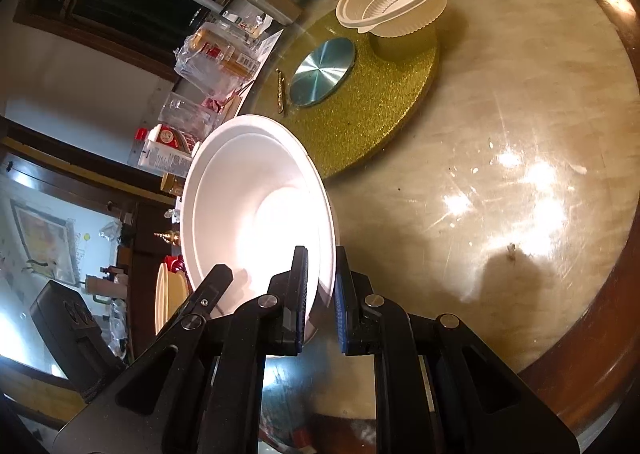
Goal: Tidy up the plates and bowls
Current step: 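Carry the white foam bowl toward the stacked dishes with both tools, then carry the white foam bowl over the red plate stack with both tools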
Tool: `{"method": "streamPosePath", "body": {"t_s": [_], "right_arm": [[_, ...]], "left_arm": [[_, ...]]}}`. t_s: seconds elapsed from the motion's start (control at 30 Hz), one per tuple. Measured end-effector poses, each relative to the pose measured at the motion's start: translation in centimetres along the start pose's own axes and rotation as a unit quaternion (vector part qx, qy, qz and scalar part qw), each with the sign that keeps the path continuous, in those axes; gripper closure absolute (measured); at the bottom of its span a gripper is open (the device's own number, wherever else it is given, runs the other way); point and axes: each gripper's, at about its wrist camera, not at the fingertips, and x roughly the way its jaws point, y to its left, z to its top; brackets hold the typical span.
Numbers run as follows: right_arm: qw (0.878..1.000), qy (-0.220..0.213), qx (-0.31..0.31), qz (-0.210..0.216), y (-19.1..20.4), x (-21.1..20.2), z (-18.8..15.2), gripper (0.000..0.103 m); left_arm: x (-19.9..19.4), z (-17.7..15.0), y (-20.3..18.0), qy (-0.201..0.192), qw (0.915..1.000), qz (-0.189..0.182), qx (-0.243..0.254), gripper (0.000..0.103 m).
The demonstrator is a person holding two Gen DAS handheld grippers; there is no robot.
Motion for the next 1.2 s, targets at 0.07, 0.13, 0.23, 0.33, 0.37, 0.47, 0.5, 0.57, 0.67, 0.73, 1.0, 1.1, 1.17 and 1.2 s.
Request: {"method": "streamPosePath", "body": {"t_s": [0.07, 0.13, 0.23, 0.33, 0.37, 0.47, 0.5, 0.57, 0.67, 0.73, 1.0, 1.1, 1.17, 1.2], "right_arm": [[1.000, 0.001, -0.004, -0.002, 0.2, 0.0, -0.4, 0.091], [1.000, 0.002, -0.007, -0.002, 0.2, 0.0, -0.8, 0.091], [1.000, 0.004, -0.005, -0.001, -0.1, 0.0, -1.3, 0.091], [1.000, 0.006, -0.002, 0.001, -0.5, 0.0, -1.8, 0.091], [1.000, 0.005, -0.004, -0.001, -0.5, 0.1, -2.0, 0.091], [1.000, 0.007, -0.006, -0.001, -0.6, 0.2, -2.4, 0.091], [1.000, 0.007, -0.006, -0.002, -0.6, 0.3, -2.5, 0.091], [1.000, 0.010, -0.006, -0.002, -0.7, 0.5, -2.6, 0.091], [1.000, 0.014, -0.004, -0.002, -0.8, 0.9, -2.7, 0.091], [1.000, 0.016, -0.004, -0.001, -0.8, 1.1, -2.8, 0.091], [1.000, 0.013, -0.011, 0.005, -0.3, 1.3, -3.4, 0.091], [1.000, 0.008, -0.019, 0.008, 0.2, 1.3, -3.5, 0.091], [1.000, 0.008, -0.025, 0.009, 0.6, 1.5, -3.7, 0.091], [1.000, 0.008, -0.027, 0.009, 0.8, 1.5, -3.7, 0.091]], "left_arm": [[-0.3, -0.4, 0.2, -0.001, 1.0000, 0.000, -0.002, 0.091], [-0.5, -0.8, 0.4, -0.002, 1.0000, 0.000, -0.004, 0.091], [-0.7, -1.3, 0.6, -0.001, 1.0000, -0.003, -0.005, 0.091], [-0.9, -1.9, 0.5, 0.000, 1.0000, -0.004, -0.004, 0.091], [-0.9, -2.1, 0.5, 0.001, 1.0000, -0.005, -0.003, 0.091], [-1.0, -2.5, 0.6, 0.001, 1.0000, -0.004, -0.002, 0.091], [-1.0, -2.6, 0.6, 0.001, 1.0000, -0.002, -0.002, 0.091], [-1.0, -2.7, 0.8, 0.002, 1.0000, -0.003, -0.004, 0.091], [-0.8, -2.9, 1.0, 0.004, 1.0000, -0.001, -0.004, 0.091], [-0.8, -3.1, 1.1, 0.003, 1.0000, 0.001, -0.004, 0.091], [-1.8, -3.4, 1.4, -0.013, 0.9999, 0.002, -0.005, 0.091], [-2.5, -3.4, 1.7, -0.025, 0.9997, 0.001, -0.009, 0.091], [-2.8, -3.4, 1.9, -0.032, 0.9994, 0.003, -0.010, 0.091], [-3.1, -3.4, 2.0, -0.037, 0.9992, 0.004, -0.012, 0.091]]}}
